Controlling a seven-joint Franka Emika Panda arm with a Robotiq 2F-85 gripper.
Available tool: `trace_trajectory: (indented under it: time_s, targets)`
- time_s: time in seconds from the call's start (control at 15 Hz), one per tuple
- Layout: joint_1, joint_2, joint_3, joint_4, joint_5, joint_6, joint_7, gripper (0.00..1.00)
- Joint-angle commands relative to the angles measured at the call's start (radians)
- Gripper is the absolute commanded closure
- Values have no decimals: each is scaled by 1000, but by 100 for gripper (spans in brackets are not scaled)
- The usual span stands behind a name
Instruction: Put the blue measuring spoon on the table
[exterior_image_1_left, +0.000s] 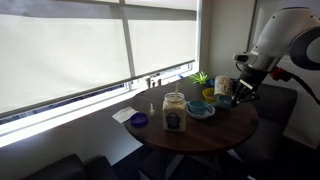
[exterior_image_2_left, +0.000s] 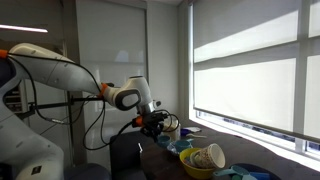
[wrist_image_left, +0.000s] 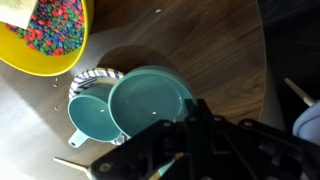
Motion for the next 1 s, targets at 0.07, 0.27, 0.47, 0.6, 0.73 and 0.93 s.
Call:
trace_trajectory:
  time_s: [0.07,0.27,0.47,0.6,0.73,0.93]
  targets:
    - [16,-1,-16,2,-14,-3,10,95]
    - [21,22,21,8,-29,-14,52,99]
    - [21,29,111,0,-77,-6,190,99]
    - [49,43,146,9,-80,-24,261,99]
    - [67,85,174,32,-97,-25,322,99]
    - [106,182,150,83,-69,-6,315,99]
